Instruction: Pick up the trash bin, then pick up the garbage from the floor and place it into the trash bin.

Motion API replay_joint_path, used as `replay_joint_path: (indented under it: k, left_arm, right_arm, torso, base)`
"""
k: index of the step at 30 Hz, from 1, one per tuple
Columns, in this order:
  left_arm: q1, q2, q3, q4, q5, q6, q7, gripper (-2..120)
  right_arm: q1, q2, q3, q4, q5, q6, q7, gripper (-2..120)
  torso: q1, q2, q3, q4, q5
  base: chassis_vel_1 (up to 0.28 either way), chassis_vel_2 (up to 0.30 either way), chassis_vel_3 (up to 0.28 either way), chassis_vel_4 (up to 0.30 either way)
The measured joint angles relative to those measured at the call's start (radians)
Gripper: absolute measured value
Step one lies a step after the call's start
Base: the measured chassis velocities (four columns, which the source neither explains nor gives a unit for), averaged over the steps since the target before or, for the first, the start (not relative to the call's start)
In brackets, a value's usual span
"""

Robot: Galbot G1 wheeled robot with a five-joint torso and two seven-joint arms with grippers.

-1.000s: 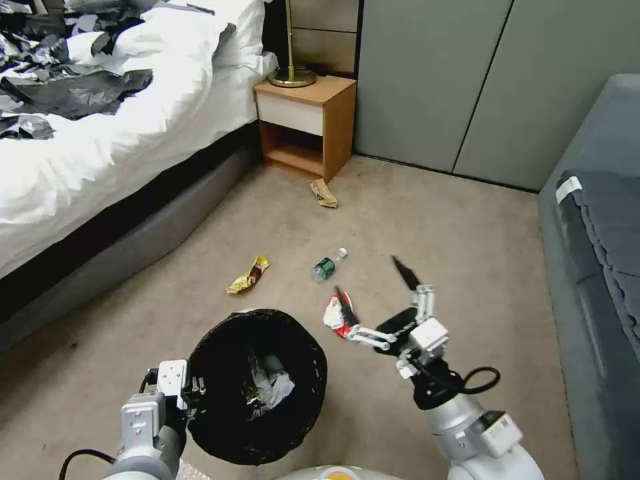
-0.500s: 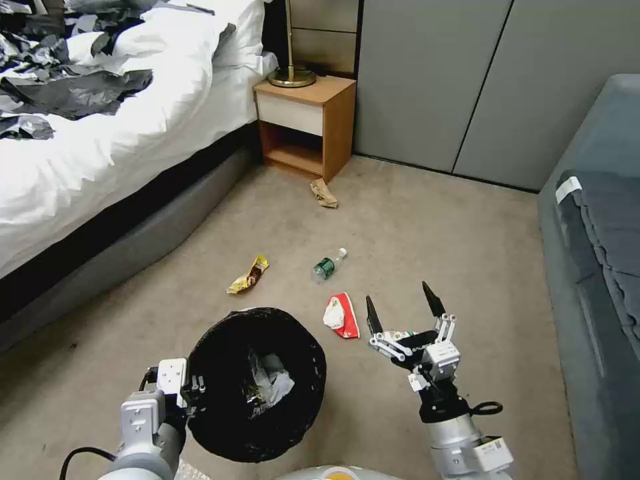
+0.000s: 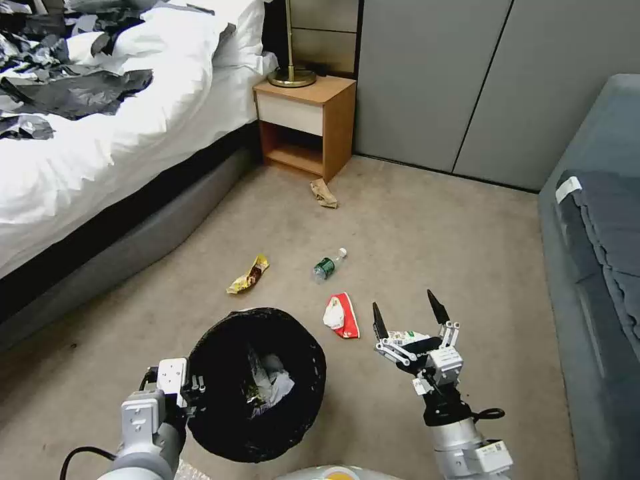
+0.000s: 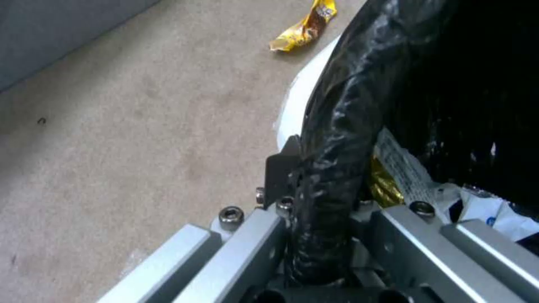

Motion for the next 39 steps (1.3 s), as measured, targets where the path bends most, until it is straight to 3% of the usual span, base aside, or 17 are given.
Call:
replay_joint_path:
  k: [6,26,39]
  left_arm:
    - [0.003,-0.001,0.000,-0.003,0.001,0.000,-0.001,0]
    - [0.002,0.000,-0.003,-0.005,0.002,0.000,-0.002,0]
    - [-0.002,0.001,-0.003,0.000,0.001,0.000,-0.002,0]
  right_arm:
    - [0.000,-0.001,0.005,0.007,0.005,-0.010,-0.005,100]
    - [0.012,0.005,0.024,-0.013,0.004,0.015,-0.027,100]
    - [0.023,0.007,0.037,-0.024,-0.002,0.035,-0.031,100]
  torso:
    - [0.000,0.000,0.000,0.0000,0.0000]
    - [0.000,0.000,0.000,0.0000,0.0001]
    - [0.000,0.000,0.000,0.0000,-0.0001]
  base:
    - [-0.025,0.029,0.027,-0.027]
    - [-0.163,0.160,0.172,-0.155]
    - [-0.026,0.014,0.024,-0.022]
